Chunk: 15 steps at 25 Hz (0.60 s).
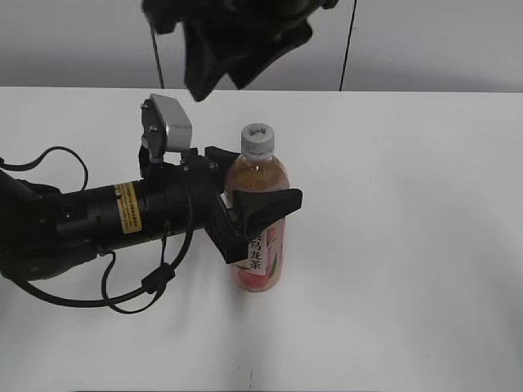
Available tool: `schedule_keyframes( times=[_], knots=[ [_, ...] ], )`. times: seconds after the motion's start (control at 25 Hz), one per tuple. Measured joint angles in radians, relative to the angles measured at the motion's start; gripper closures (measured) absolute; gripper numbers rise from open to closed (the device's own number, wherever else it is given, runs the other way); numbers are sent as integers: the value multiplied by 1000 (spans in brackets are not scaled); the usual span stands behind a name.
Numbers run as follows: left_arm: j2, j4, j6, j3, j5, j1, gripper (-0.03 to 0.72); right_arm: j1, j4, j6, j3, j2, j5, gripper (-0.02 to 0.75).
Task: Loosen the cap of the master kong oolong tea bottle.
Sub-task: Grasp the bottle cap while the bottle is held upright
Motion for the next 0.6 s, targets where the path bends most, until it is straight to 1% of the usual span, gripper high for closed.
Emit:
schedule_keyframes(
  times=[0.08,0.16,0.24,0.36,0.48,0.6],
  knots=[
    [0,0,0,0,0,0,230,31,0,23,0,0,1,377],
    [0,0,0,0,0,0,230,42,-12,32,0,0,1,358],
    [0,0,0,0,0,0,230,42,-62,50,0,0,1,349],
    [0,0,0,0,0,0,230,34,-114,62,0,0,1,344],
    [0,0,0,0,0,0,230,17,-121,68,8,0,1,341],
    [0,0,0,0,0,0,230,-13,-123,70,51,-2,1,341]
  ],
)
